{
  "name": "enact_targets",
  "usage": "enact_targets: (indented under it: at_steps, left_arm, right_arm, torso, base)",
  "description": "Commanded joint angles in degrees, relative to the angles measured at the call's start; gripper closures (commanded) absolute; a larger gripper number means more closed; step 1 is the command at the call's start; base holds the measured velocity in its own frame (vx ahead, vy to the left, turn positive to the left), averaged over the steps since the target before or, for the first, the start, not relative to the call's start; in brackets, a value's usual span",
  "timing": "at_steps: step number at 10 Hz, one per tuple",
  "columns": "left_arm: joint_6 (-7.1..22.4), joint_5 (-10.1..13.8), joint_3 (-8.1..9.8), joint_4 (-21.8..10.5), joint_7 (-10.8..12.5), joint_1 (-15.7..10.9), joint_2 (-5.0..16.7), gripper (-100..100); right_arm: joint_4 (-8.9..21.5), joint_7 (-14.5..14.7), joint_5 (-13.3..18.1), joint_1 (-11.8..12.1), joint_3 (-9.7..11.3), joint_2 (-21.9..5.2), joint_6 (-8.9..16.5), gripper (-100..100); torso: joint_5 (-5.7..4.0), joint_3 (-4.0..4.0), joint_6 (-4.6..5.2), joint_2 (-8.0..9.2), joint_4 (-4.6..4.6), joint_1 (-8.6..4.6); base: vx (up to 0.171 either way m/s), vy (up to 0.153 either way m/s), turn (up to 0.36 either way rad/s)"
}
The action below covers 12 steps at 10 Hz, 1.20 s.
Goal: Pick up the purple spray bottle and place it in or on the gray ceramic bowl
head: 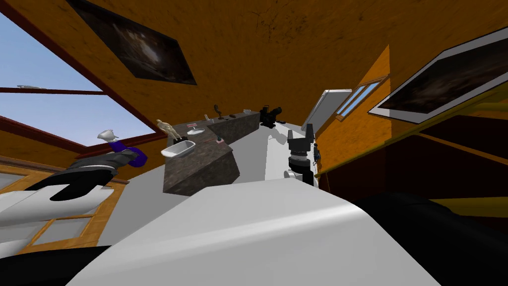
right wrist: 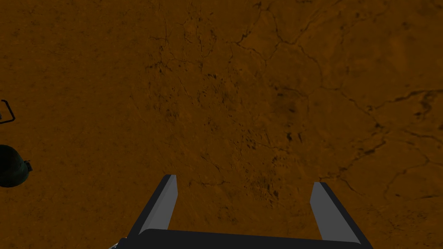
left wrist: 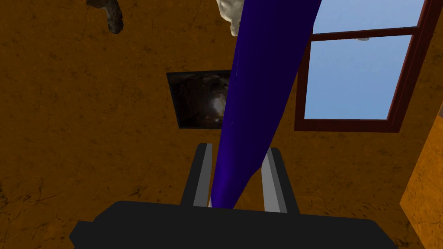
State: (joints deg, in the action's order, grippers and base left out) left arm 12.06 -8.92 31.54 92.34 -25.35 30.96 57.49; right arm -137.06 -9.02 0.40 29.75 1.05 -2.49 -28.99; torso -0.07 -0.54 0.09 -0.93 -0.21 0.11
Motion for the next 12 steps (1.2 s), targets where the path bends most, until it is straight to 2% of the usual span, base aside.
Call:
enact_targets:
  at_steps: [1,8,12]
  left_arm:
    - [0.94,0.32,-0.1,-0.86,2.13,0.4,0.47,100]
    - [4.19,1.74,0.43,-4.58,11.94,4.04,2.38,100]
    - [5.48,2.29,0.64,-5.77,15.99,5.91,3.27,100]
  right_arm:
    - [0.0,0.0,0.0,0.0,0.0,0.0,0.0,0]
    - [0.0,0.0,0.0,0.0,0.0,0.0,0.0,0]
    - [0.0,0.0,0.0,-0.01,0.0,0.0,0.0,0]
  torso:
    - [0.0,0.0,0.0,0.0,0.0,0.0]
    - [0.12,0.04,-0.11,0.01,0.08,0.2]
    - [0.09,0.29,-0.22,0.41,0.19,0.1]
  base:
    - [0.174,0.004,-0.086]
    - [0.184,0.043,-0.086]
    - [0.14,0.033,-0.06]
